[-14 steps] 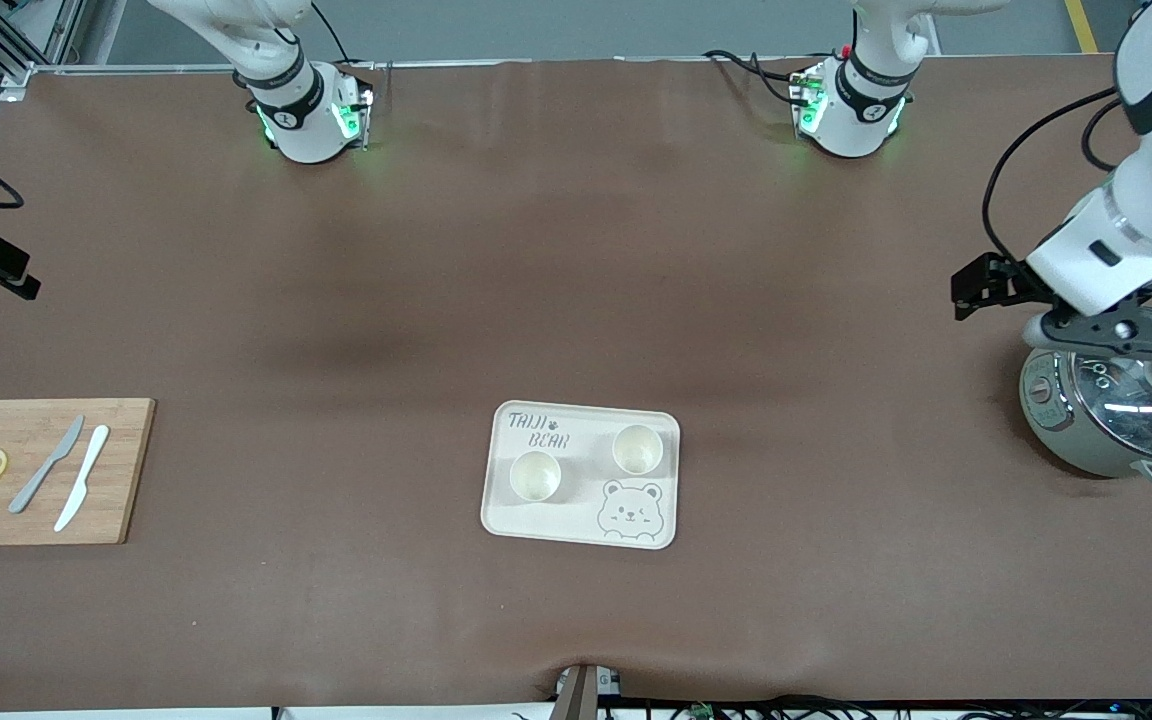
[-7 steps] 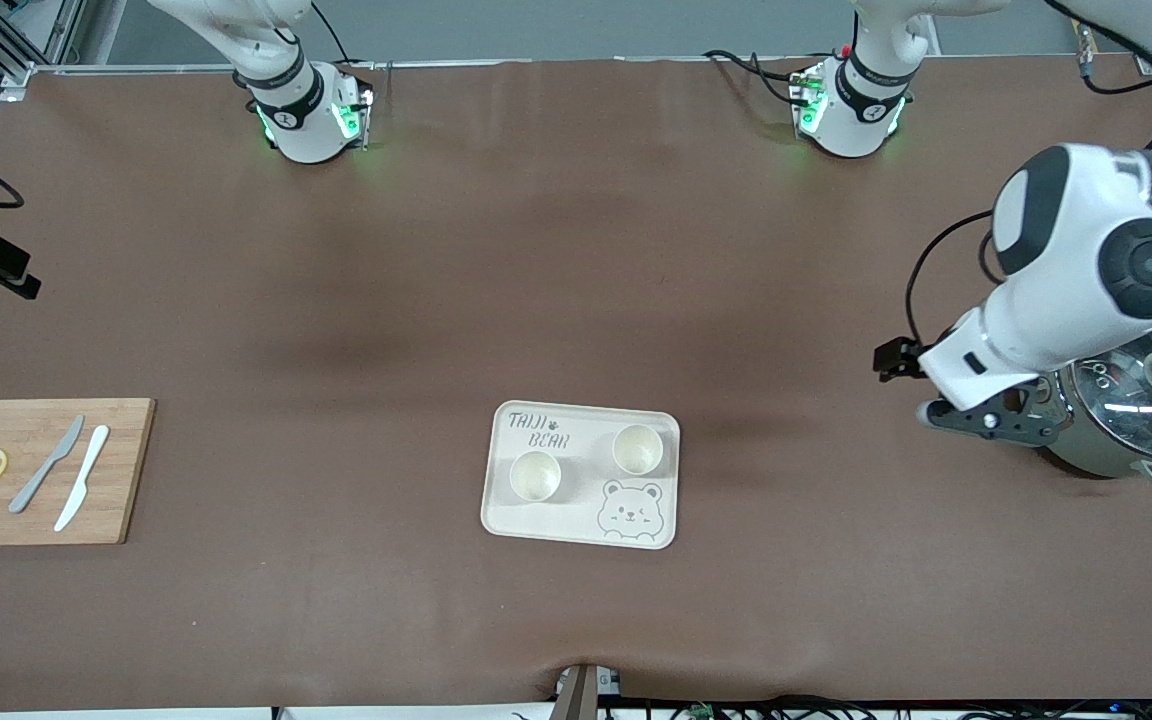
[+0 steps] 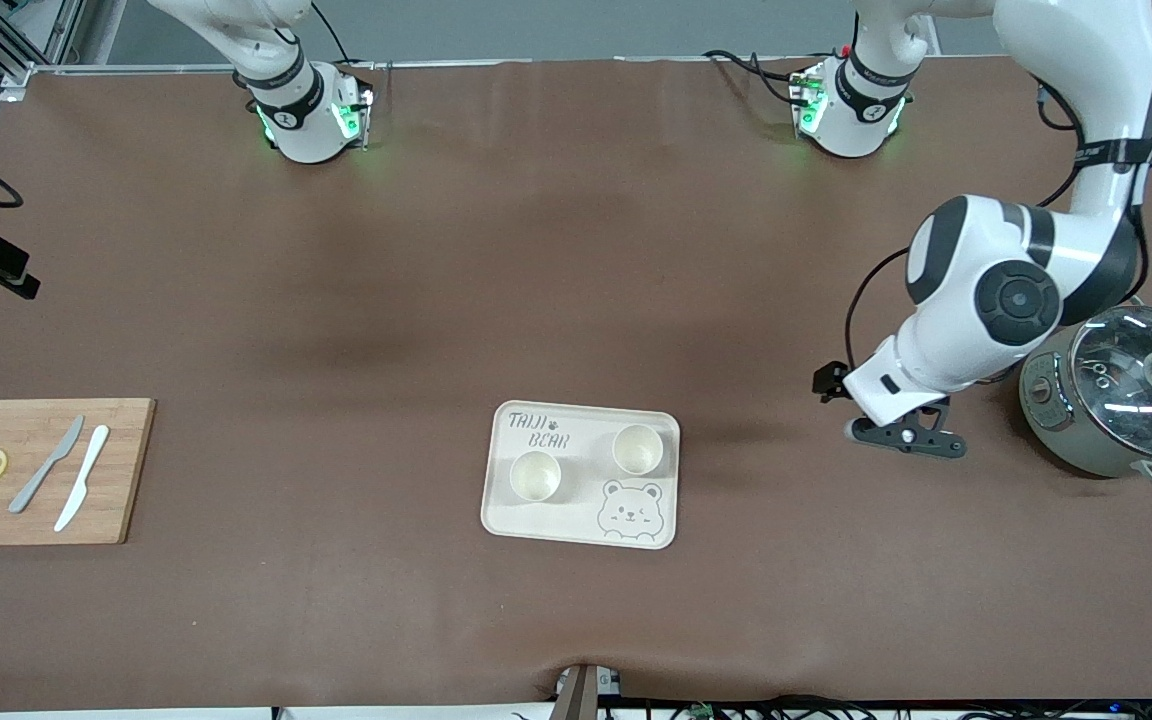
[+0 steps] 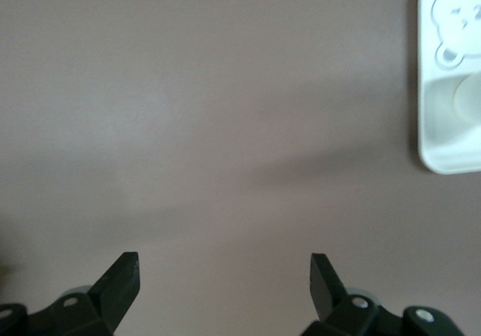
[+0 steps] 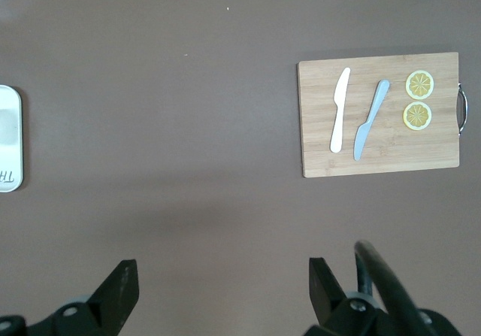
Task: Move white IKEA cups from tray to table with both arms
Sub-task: 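Move the left gripper from the pot toward the cup tray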
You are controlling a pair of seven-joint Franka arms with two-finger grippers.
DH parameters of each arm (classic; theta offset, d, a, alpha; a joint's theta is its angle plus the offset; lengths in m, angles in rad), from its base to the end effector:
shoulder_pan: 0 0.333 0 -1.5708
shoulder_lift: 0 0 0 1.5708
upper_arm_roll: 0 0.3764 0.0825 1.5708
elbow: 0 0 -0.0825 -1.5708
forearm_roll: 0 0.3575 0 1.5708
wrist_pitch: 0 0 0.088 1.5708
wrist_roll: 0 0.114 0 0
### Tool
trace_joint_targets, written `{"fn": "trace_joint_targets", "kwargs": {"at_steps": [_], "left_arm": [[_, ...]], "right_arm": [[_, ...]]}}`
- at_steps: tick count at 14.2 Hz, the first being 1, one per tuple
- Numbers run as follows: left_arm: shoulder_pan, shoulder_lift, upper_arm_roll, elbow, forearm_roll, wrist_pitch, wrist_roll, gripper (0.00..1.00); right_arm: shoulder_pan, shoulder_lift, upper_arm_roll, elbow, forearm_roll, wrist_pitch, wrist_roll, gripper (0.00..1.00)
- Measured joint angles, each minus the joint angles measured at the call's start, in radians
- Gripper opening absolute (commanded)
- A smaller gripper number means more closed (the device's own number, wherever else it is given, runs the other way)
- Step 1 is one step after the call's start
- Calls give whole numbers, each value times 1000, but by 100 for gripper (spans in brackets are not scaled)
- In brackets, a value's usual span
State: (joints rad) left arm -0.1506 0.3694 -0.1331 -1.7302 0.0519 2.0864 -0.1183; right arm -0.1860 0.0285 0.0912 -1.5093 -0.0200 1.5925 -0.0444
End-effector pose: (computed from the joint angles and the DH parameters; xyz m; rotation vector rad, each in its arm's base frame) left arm 0.6271 -0.1689 0.4317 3.1275 -0.2863 -0.0157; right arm 0.5391 -0.0545 0.6922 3.1183 -0.0789 0.0834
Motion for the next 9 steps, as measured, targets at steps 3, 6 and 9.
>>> {"fn": "trace_joint_targets", "kwargs": {"at_steps": [3, 6, 9], "left_arm": [[-68, 61, 0, 60, 0, 16, -120, 100], [-132, 156, 0, 163, 0, 19, -211, 100], [-152, 244, 0, 251, 0, 21, -227, 100]], "right_arm": [[0, 0, 0, 1, -1, 0, 0, 100], [-8, 0, -1, 1, -1, -2, 0, 100], [-22, 0, -3, 1, 0, 0, 0, 100]]}}
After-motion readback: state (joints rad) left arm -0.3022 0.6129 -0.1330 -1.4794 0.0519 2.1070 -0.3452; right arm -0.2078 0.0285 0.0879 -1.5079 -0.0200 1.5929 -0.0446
